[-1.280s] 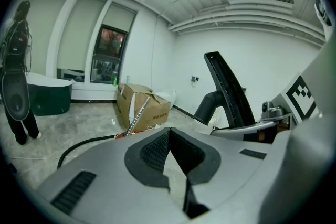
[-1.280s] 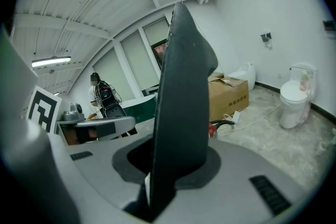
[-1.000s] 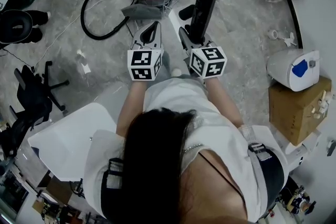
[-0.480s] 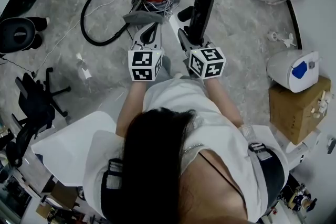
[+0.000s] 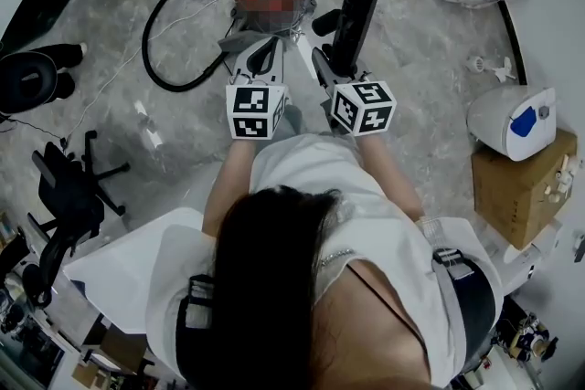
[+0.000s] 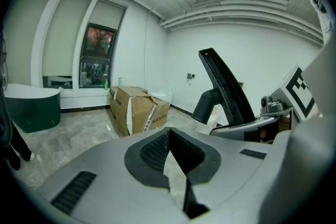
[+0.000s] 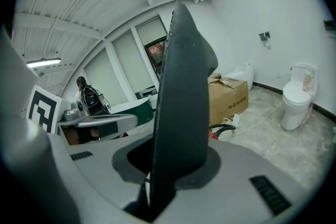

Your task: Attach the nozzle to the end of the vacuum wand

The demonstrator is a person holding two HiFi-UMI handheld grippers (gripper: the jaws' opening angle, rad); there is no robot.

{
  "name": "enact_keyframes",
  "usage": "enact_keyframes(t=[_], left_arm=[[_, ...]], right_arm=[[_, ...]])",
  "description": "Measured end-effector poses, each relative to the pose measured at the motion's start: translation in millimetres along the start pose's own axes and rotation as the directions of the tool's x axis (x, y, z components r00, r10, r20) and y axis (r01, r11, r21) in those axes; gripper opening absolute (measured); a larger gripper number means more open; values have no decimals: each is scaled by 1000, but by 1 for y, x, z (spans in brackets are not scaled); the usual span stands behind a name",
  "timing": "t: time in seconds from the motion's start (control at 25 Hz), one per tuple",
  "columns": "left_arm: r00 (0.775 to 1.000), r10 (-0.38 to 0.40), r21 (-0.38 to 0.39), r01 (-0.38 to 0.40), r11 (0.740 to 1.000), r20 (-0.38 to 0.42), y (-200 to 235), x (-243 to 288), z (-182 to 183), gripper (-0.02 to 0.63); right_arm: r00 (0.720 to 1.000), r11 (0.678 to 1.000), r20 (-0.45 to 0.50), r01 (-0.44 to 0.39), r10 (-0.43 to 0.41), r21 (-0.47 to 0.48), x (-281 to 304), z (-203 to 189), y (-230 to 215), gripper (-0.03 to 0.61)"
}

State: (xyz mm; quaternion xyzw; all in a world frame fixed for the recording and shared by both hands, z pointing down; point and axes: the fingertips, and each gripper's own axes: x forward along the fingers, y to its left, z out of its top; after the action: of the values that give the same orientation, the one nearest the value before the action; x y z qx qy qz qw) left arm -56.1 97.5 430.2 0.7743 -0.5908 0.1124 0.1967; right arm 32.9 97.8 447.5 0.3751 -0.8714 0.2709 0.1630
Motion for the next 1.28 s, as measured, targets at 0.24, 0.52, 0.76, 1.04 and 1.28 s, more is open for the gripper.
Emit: enact_keyframes(t=[0.24, 0.52, 0.76, 1.04, 1.28], left_arm=[[1000, -30, -3, 30, 1000, -7, 12, 13, 7, 3], [998, -60, 0, 60, 998, -31, 23, 22, 8, 3], [997, -71, 3, 71, 997, -29, 35, 25, 10, 3], [996, -81, -4, 81, 997, -26, 40, 25, 13, 2], [997, -78, -6, 77, 997, -24, 41, 26, 16, 2]], right_arm=[[1000, 1000, 8, 17, -17, 9, 17, 10, 1, 89], [999, 999, 19, 45, -46, 26, 32, 16, 0, 89], [997, 997, 36, 68, -70, 41, 41, 19, 1, 89], [995, 995, 38, 87, -88, 41, 42, 22, 3, 89], [995, 995, 43, 88, -90, 35, 42, 28, 1, 89]])
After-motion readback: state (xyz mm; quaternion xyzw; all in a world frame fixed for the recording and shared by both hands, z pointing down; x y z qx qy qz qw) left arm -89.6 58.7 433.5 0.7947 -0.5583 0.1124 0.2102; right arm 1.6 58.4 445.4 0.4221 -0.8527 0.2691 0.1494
